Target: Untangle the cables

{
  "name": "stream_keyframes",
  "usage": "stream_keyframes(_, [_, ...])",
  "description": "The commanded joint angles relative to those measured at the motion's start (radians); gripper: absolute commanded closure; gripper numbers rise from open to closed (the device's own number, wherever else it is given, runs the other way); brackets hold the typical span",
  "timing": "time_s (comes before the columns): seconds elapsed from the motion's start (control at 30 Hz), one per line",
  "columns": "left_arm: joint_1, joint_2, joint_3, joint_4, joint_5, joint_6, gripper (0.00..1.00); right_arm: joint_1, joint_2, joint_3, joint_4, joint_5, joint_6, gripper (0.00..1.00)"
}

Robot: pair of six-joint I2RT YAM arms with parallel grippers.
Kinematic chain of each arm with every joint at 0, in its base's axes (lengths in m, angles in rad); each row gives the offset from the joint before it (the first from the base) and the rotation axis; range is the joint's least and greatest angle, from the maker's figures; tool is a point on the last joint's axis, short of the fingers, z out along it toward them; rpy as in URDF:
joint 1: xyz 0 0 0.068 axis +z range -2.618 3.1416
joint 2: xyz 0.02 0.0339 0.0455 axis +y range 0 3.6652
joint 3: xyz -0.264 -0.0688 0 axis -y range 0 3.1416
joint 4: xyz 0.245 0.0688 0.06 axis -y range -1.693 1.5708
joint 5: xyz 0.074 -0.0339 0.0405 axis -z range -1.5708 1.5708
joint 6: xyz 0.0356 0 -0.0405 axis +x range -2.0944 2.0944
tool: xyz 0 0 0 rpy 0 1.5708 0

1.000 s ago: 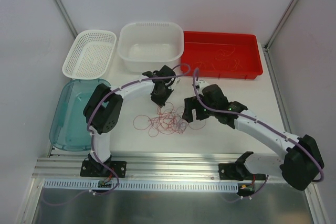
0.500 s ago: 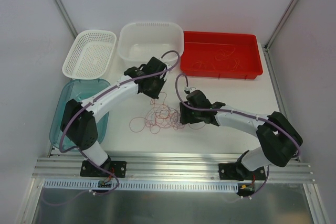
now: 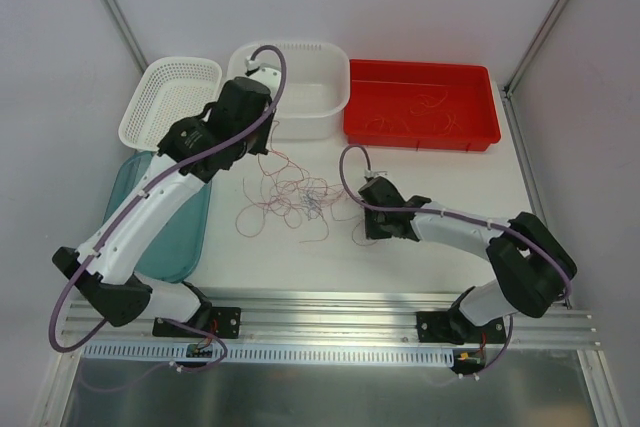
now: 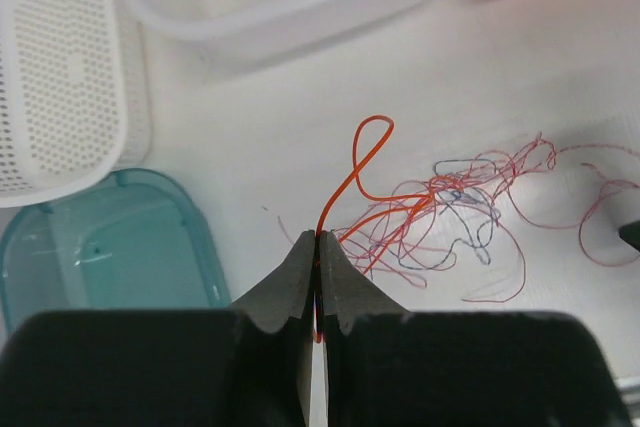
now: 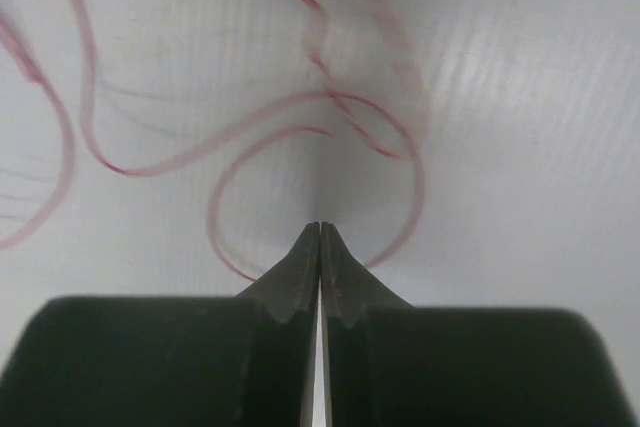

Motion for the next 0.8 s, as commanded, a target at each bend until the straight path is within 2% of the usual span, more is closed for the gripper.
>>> stream_keyframes(0.0, [0.015, -0.058, 0.055, -0.039, -0.183, 0.051, 1.00, -0.044, -0.090, -0.025, -0.087, 0.067, 0.001, 0.99])
stream_keyframes(0.27, [0.063, -0.107, 0.094, -0.039, -0.363, 0.065, 1.00, -0.233, -0.285, -0.061, -0.219, 0.071, -0.048, 0.99])
stream_keyframes(0.4, [0.069, -0.131, 0.097, -0.036, -0.237, -0.007, 1.00, -0.307, -0.384, -0.042, -0.306, 0.057, -0.092, 0.99])
stream_keyframes(0.47, [0.067, -0.130, 0.091, -0.035, -0.084, -0.055, 1.00, -0.307, -0.436, -0.021, -0.319, 0.035, -0.132, 0.98])
stream_keyframes(0.5, [0.067, -0.125, 0.080, -0.032, -0.041, -0.073, 1.00, -0.304, -0.452, -0.010, -0.304, -0.033, -0.172, 0.88])
stream_keyframes(0.53, [0.067, -0.119, 0.074, -0.029, 0.054, -0.107, 1.00, -0.298, -0.473, -0.007, -0.287, -0.075, -0.188, 0.83])
stream_keyframes(0.63, [0.049, -0.085, 0.061, -0.016, 0.180, -0.168, 1.00, -0.263, -0.530, -0.005, -0.198, -0.227, -0.227, 0.63])
stream_keyframes(0.67, [0.037, -0.076, 0.061, -0.010, 0.191, -0.178, 1.00, -0.227, -0.546, -0.004, -0.152, -0.247, -0.240, 0.57])
stream_keyframes(0.7, [0.018, -0.056, 0.068, -0.006, 0.196, -0.184, 1.00, -0.205, -0.550, 0.004, -0.129, -0.270, -0.247, 0.47])
stream_keyframes(0.77, [-0.038, -0.039, 0.081, 0.005, 0.196, -0.198, 1.00, -0.142, -0.550, 0.007, -0.043, -0.302, -0.280, 0.40])
